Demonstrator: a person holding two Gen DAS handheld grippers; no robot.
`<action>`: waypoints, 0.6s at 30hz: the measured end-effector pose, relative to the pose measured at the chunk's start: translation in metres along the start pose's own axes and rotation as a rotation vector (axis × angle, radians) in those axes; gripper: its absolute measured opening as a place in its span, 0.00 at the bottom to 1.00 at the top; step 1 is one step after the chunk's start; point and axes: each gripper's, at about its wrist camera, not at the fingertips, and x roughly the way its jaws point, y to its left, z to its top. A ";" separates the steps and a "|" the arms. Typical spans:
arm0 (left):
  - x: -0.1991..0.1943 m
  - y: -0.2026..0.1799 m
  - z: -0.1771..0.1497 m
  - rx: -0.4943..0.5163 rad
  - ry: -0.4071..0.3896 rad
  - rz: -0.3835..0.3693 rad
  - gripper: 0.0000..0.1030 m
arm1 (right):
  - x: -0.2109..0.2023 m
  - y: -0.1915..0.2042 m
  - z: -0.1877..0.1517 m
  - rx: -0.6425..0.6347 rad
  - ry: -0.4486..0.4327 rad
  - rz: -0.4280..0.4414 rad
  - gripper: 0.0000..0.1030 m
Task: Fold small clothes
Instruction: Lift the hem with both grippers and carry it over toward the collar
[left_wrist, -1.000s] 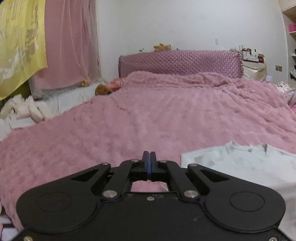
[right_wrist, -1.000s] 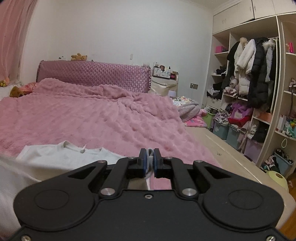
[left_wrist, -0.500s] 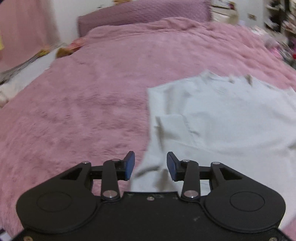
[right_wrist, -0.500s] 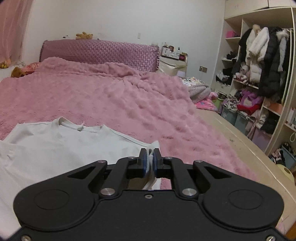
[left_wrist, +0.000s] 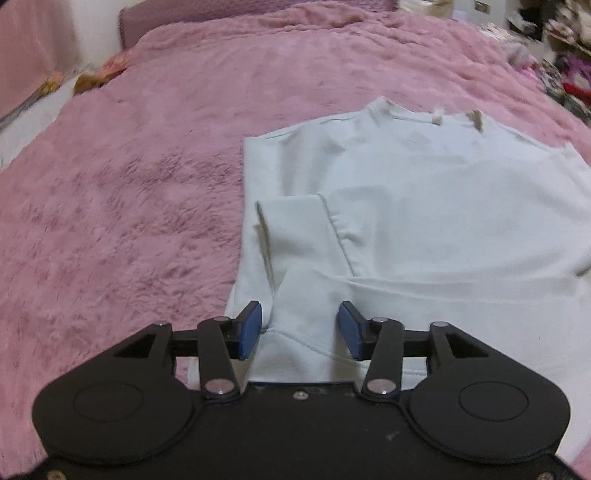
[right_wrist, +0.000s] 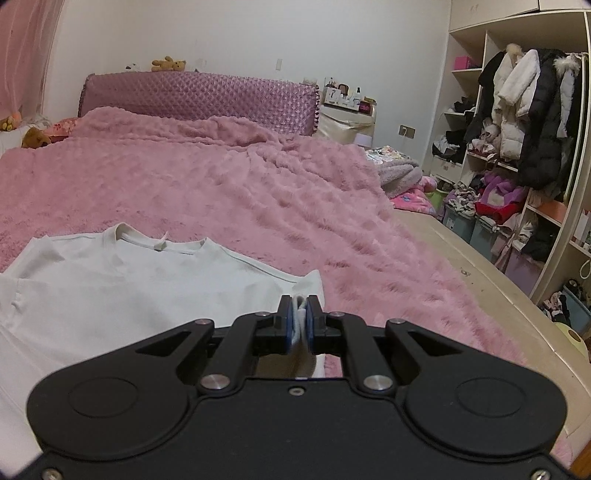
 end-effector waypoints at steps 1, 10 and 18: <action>0.001 -0.002 -0.001 0.011 0.004 -0.005 0.23 | 0.001 0.000 0.000 0.003 0.002 0.001 0.02; -0.034 0.006 0.007 -0.059 -0.158 0.022 0.05 | 0.002 0.000 0.001 0.008 0.005 0.003 0.03; -0.091 0.014 0.037 -0.130 -0.418 0.125 0.05 | 0.008 0.002 0.007 0.030 -0.013 0.016 0.03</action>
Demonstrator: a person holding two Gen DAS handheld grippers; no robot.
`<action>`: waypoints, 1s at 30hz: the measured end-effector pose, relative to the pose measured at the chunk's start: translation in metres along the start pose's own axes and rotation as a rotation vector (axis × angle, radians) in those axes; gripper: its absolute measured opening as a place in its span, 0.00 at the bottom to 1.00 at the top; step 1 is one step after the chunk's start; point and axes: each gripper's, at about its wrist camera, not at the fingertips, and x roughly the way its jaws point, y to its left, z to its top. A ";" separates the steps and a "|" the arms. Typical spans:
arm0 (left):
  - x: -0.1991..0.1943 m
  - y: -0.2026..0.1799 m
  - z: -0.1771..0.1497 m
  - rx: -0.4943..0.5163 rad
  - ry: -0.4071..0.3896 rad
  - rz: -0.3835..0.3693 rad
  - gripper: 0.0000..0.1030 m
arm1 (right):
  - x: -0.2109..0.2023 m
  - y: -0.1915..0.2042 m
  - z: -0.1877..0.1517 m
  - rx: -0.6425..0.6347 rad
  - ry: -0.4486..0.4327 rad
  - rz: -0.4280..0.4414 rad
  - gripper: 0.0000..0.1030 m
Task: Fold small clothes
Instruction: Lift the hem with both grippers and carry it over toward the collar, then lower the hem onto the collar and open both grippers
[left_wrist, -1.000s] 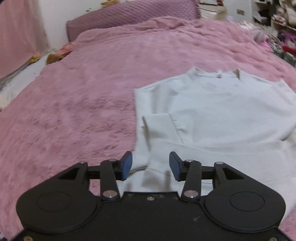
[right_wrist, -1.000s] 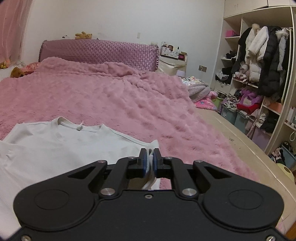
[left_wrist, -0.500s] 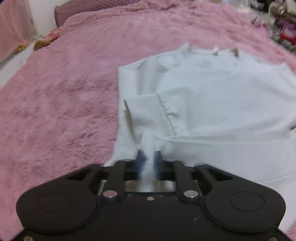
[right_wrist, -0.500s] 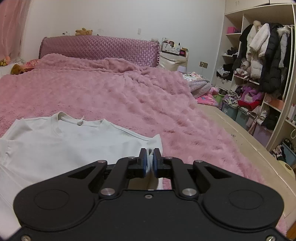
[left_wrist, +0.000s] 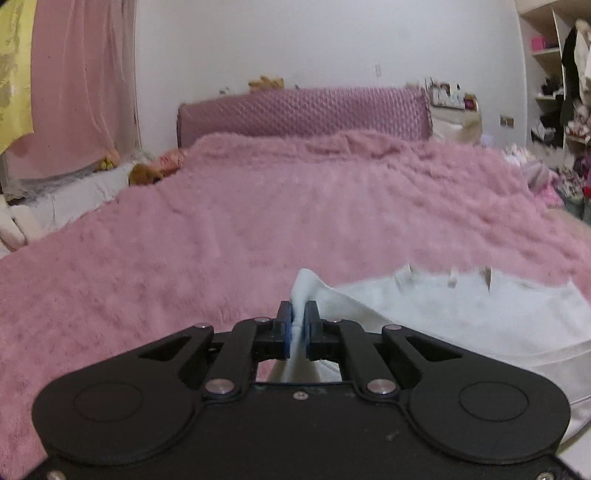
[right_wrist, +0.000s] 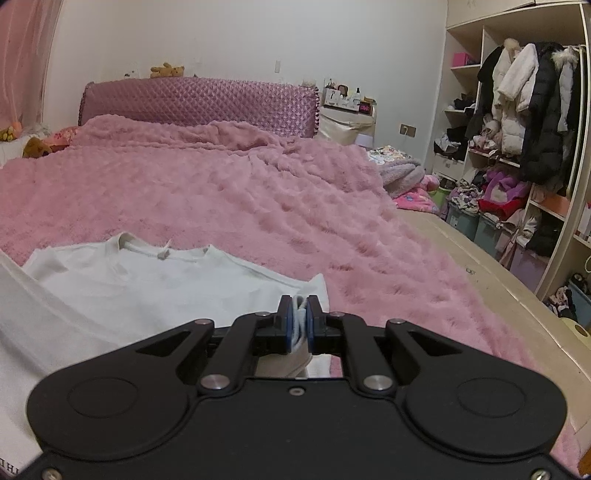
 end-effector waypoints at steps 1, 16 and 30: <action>0.002 0.000 0.002 -0.003 -0.012 0.008 0.05 | 0.002 0.001 0.002 0.005 -0.004 0.005 0.03; 0.078 -0.011 0.016 -0.046 -0.050 0.130 0.05 | 0.080 0.025 0.041 -0.043 -0.079 -0.039 0.02; 0.119 -0.007 -0.014 -0.007 0.093 0.129 0.06 | 0.114 -0.014 0.003 0.047 0.183 0.205 0.26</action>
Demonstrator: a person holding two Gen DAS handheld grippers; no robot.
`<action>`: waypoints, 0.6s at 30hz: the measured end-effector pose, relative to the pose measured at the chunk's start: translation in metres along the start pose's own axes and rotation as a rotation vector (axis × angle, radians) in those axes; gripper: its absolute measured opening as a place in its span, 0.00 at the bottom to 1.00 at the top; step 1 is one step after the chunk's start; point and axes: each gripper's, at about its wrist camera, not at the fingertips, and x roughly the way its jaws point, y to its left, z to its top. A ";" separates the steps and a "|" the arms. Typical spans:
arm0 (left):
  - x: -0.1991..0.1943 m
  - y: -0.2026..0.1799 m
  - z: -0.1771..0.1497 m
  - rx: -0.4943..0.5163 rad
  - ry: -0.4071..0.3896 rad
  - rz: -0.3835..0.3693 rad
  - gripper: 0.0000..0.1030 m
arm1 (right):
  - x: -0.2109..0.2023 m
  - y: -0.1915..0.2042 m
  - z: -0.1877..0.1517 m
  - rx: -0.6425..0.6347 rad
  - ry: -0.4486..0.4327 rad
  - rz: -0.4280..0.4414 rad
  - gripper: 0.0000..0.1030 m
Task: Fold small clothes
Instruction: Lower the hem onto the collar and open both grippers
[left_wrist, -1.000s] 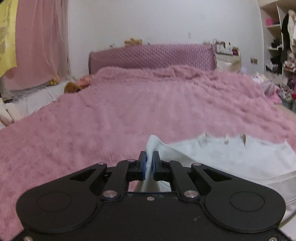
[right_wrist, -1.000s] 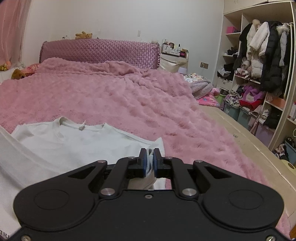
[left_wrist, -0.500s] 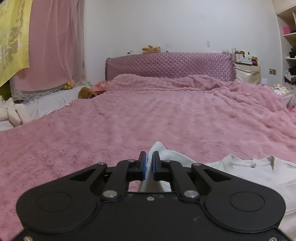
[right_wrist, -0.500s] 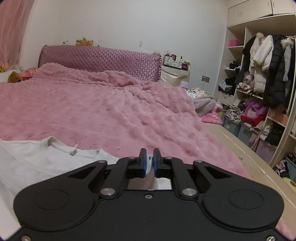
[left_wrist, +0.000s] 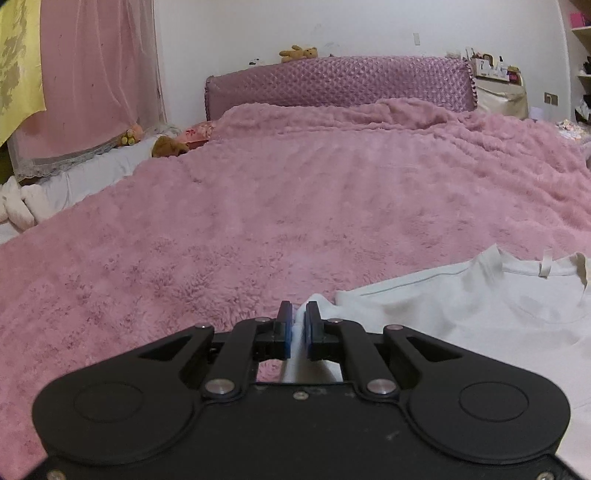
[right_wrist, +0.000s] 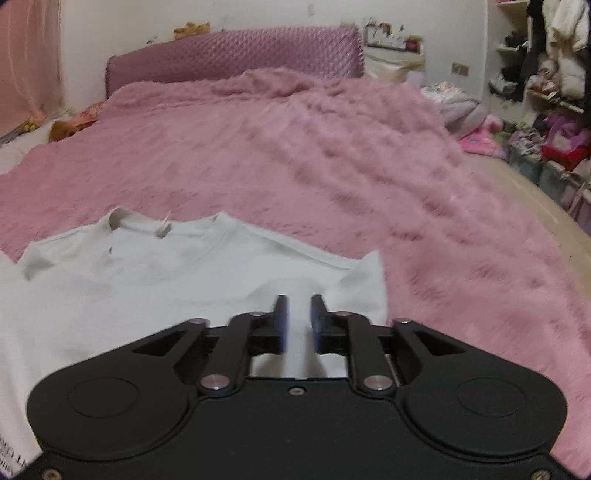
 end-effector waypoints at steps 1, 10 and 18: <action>-0.002 -0.002 0.000 0.011 -0.007 0.002 0.06 | -0.001 0.003 -0.001 -0.017 -0.010 -0.018 0.37; -0.007 0.002 0.000 0.028 -0.018 0.002 0.06 | 0.017 0.016 -0.004 -0.086 0.086 -0.002 0.54; -0.002 0.005 0.003 0.015 -0.016 -0.008 0.06 | 0.017 0.013 -0.005 0.036 0.074 0.030 0.13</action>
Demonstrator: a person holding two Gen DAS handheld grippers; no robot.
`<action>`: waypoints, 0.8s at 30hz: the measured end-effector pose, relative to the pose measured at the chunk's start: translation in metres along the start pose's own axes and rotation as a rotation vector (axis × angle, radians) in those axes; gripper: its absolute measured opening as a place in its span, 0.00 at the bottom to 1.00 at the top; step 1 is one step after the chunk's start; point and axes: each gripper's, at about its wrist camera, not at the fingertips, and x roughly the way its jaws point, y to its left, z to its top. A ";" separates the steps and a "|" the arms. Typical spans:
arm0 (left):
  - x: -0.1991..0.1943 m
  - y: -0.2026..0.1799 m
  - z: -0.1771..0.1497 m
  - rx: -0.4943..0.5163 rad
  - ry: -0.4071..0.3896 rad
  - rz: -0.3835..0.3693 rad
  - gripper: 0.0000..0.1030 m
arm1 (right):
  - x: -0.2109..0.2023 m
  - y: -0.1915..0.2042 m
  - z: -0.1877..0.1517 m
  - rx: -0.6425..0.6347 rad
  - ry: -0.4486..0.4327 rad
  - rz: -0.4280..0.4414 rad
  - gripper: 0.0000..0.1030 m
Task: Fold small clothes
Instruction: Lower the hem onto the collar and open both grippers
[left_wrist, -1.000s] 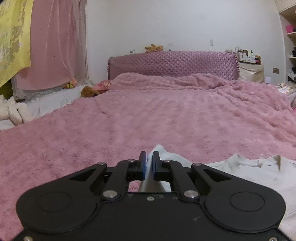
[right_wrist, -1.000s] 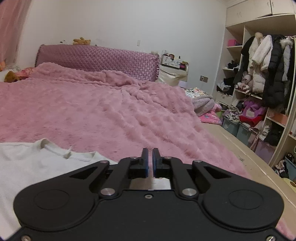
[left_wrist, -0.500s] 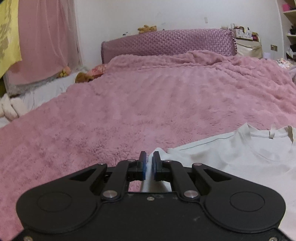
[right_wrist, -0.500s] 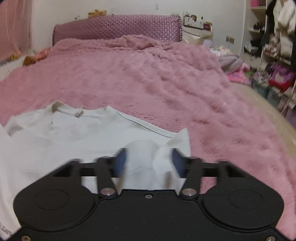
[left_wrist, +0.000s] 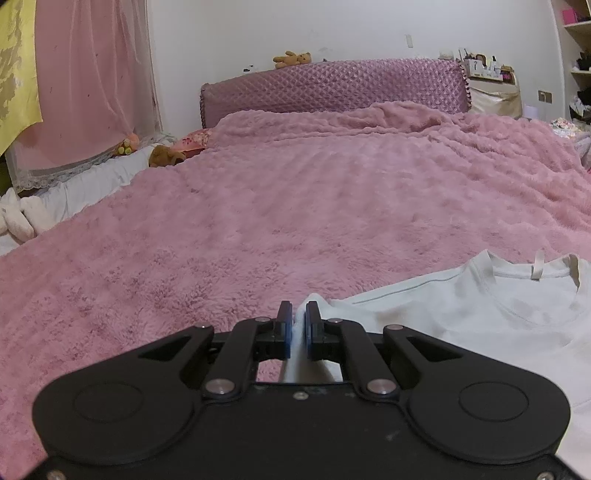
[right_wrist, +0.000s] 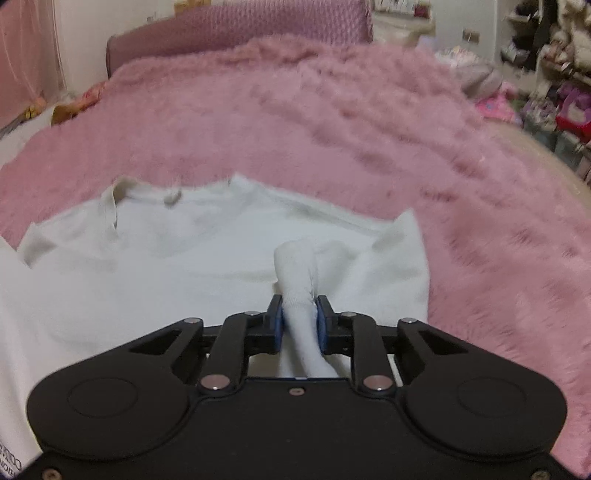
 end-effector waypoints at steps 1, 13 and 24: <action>-0.001 0.000 0.001 -0.007 -0.004 -0.003 0.06 | -0.007 0.002 0.001 -0.002 -0.034 -0.015 0.12; 0.022 -0.017 0.013 0.022 -0.055 -0.029 0.07 | -0.021 -0.005 0.015 0.006 -0.216 -0.184 0.08; 0.110 -0.029 -0.031 0.096 0.123 0.062 0.10 | 0.047 -0.022 0.003 0.099 -0.038 -0.188 0.12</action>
